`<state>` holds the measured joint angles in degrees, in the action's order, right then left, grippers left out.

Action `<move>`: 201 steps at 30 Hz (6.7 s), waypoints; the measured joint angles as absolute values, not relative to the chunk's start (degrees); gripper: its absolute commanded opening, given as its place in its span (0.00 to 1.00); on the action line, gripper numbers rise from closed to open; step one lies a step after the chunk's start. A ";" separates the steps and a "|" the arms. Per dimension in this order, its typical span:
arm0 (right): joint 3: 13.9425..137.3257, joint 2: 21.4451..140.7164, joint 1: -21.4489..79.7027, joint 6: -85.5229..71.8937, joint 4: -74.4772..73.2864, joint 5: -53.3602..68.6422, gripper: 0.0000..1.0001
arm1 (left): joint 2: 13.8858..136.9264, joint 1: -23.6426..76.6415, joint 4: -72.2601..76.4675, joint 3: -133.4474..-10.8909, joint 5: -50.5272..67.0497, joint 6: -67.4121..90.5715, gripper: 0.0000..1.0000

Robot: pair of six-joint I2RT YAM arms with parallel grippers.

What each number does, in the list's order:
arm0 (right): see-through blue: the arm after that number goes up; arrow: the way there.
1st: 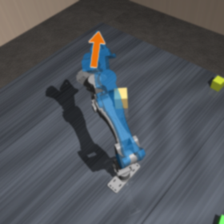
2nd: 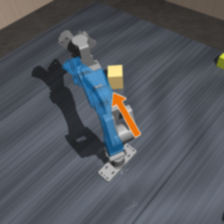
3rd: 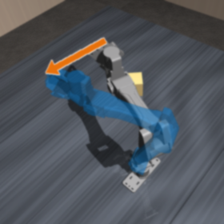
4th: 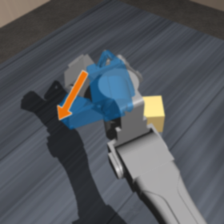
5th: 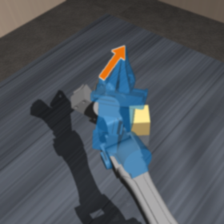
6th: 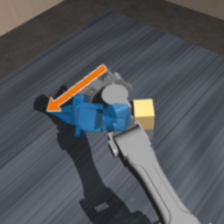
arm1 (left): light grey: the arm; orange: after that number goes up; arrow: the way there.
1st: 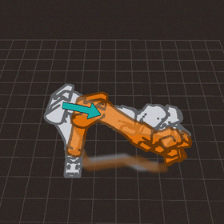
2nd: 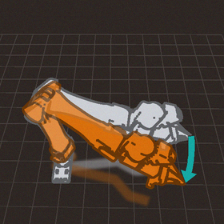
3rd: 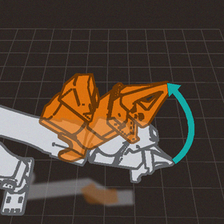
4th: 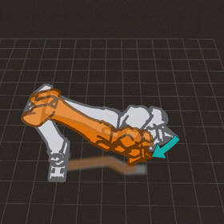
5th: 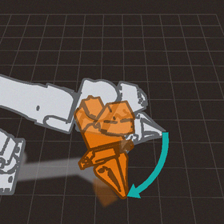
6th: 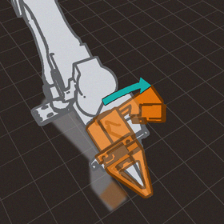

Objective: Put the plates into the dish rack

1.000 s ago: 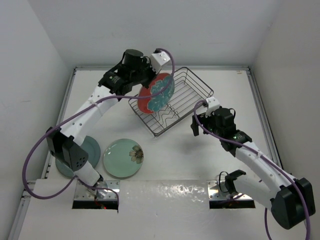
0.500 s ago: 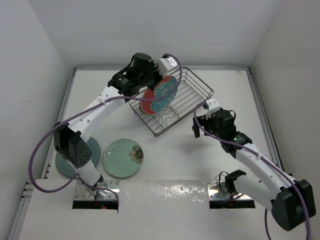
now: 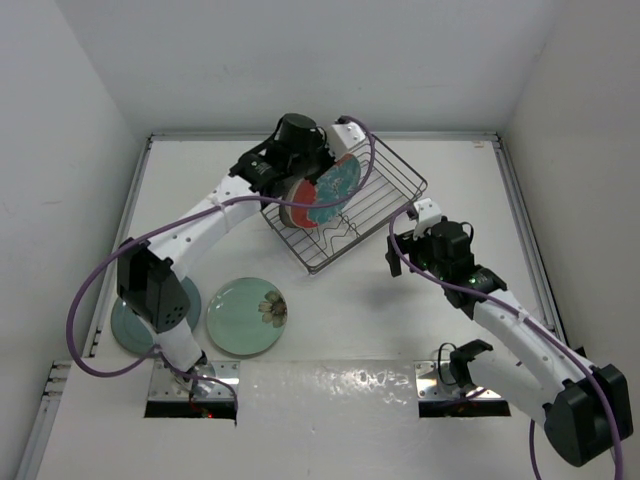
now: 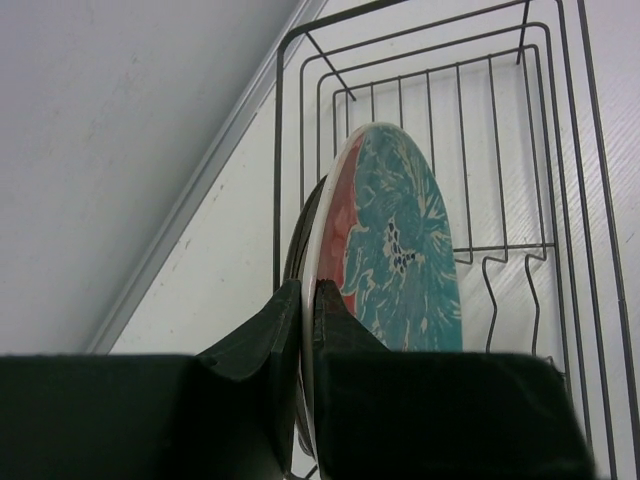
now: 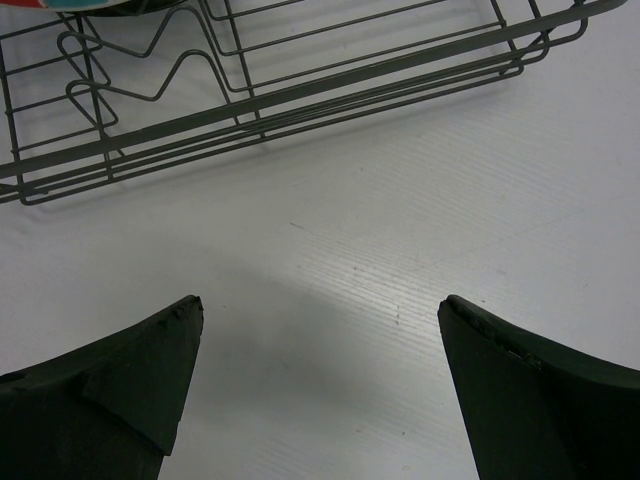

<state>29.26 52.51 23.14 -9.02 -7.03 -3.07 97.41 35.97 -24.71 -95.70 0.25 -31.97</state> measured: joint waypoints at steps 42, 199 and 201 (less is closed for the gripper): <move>29.15 52.60 23.14 -7.51 -8.27 -3.14 0.99 | 97.84 37.67 -21.58 -95.07 -6.48 -37.60 0.00; 37.30 62.59 25.04 -9.19 -6.92 20.51 0.92 | 96.05 -75.24 -64.97 -60.75 48.77 -67.02 0.00; 41.67 65.32 27.44 -7.73 -7.35 21.50 0.92 | 91.26 -72.51 -64.93 -60.64 48.71 -67.99 0.00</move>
<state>41.67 65.32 27.44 -7.73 -7.35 21.50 91.26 -72.51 -64.93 -60.64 48.71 -67.99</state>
